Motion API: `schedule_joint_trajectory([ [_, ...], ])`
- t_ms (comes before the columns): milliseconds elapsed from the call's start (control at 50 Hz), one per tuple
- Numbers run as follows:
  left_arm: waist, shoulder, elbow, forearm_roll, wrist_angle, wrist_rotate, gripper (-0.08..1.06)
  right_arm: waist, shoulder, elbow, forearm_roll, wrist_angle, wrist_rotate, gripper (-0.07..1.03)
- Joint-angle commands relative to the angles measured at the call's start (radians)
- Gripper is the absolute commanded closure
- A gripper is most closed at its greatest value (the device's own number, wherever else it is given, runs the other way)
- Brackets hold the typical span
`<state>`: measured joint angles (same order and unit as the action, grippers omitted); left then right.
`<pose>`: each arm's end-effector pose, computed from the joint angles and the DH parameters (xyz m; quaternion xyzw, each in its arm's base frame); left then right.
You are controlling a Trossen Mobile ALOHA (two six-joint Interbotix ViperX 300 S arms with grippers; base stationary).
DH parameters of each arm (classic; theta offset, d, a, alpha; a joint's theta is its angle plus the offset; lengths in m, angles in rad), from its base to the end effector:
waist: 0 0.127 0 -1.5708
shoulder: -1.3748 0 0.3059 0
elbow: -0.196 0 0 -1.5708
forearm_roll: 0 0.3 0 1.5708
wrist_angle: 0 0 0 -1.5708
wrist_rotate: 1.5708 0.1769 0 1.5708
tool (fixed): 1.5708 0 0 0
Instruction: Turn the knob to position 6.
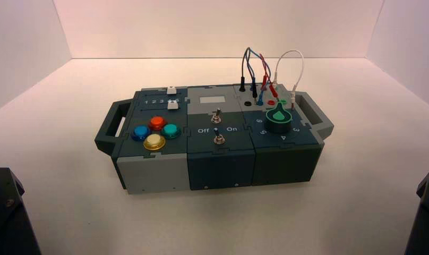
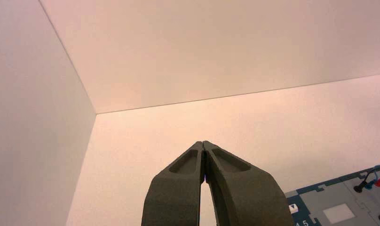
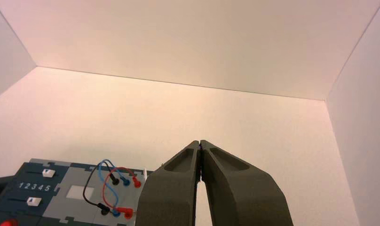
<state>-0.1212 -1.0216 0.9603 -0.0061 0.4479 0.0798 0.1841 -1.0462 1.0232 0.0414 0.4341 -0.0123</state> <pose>0.2367 -0.0293 0.2861 0.0478 0.1894 -0.0678 0.9784 0.2277 0.0455 0.2651 -0.0047 0.2045 0.0959 0.9742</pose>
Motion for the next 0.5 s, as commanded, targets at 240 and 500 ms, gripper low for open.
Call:
schedule_joint_trajectory([
  [240, 0.003, 0.005, -0.009, 0.0, -0.005, 0.003, 1.01, 0.002, 0.009, -0.011, 0.005, -0.003, 0.002, 0.98],
  [500, -0.012, 0.051, -0.008, -0.002, 0.038, 0.005, 1.01, 0.002, 0.054, -0.015, 0.014, 0.037, 0.002, 0.98],
])
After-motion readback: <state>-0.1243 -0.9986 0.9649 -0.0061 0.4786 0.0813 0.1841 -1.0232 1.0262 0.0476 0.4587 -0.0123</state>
